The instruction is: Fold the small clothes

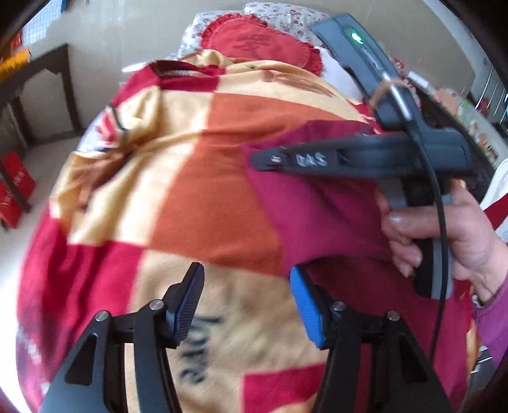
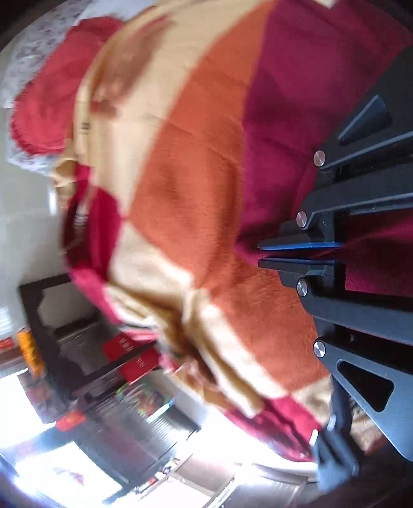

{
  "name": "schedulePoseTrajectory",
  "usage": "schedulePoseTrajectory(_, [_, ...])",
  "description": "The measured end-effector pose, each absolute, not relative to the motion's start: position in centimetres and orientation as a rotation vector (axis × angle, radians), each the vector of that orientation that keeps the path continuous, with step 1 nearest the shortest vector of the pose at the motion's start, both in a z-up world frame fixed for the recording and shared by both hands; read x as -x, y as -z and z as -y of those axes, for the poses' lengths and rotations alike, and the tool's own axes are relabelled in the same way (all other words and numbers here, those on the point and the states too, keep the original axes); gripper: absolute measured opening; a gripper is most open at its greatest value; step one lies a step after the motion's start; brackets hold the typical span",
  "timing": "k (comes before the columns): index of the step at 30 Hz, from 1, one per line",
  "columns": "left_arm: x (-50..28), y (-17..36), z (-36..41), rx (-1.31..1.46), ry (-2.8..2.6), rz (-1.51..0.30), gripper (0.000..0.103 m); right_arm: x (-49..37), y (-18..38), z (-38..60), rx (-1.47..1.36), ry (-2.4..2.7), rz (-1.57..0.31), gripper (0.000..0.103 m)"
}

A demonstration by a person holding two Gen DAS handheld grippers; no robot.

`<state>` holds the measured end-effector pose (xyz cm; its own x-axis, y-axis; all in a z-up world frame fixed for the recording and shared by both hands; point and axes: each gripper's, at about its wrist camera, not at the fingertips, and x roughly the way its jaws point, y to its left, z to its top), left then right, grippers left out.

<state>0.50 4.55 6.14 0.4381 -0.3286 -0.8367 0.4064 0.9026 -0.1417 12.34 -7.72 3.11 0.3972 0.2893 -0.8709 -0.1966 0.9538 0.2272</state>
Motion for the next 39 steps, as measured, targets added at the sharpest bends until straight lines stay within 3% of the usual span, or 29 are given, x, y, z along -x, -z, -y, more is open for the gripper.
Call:
schedulePoseTrajectory(3, [1.1, -7.4, -5.3, -0.045, 0.42, -0.964, 0.068, -9.2, -6.2, 8.3, -0.074, -0.249, -1.073, 0.0])
schedulePoseTrajectory(7, [3.5, -8.0, -3.8, -0.089, 0.384, -0.87, 0.072, -1.3, -10.8, 11.1, -0.032, -0.137, -0.903, 0.03])
schedulePoseTrajectory(15, [2.6, -8.3, 0.7, -0.072, 0.35, -0.881, 0.077, 5.9, -8.8, 19.9, -0.027, 0.202, -1.006, 0.03])
schedulePoseTrajectory(20, [0.0, -3.9, 3.6, -0.118, 0.365, -1.036, 0.077, 6.6, -4.4, 25.5, -0.136, 0.302, -1.153, 0.03])
schedulePoseTrajectory(22, [0.0, -3.2, 4.0, -0.14, 0.376, -1.045, 0.077, 8.2, -5.8, 26.9, -0.213, 0.251, -1.109, 0.029])
schedulePoseTrajectory(26, [0.5, -5.4, 3.5, -0.154, 0.397, -0.972, 0.077, 9.0, -11.3, 32.1, -0.336, 0.275, -0.94, 0.029])
schedulePoseTrajectory(29, [0.7, -7.4, 2.8, -0.118, 0.42, -0.932, 0.077, 8.3, -13.4, 36.5, -0.296, 0.462, -0.905, 0.036])
schedulePoseTrajectory(36, [1.4, -8.9, 2.3, -0.112, 0.449, -0.911, 0.079, 3.6, -7.7, 46.6, -0.416, 0.617, -1.056, 0.037])
schedulePoseTrajectory(38, [1.1, -8.6, 2.1, -0.127, 0.44, -0.929, 0.079, 4.2, -6.1, 47.3, -0.418, 0.626, -1.098, 0.033])
schedulePoseTrajectory(39, [0.9, -8.4, 2.1, -0.126, 0.433, -0.934, 0.079, 4.5, -5.6, 47.4, -0.429, 0.632, -1.09, 0.021])
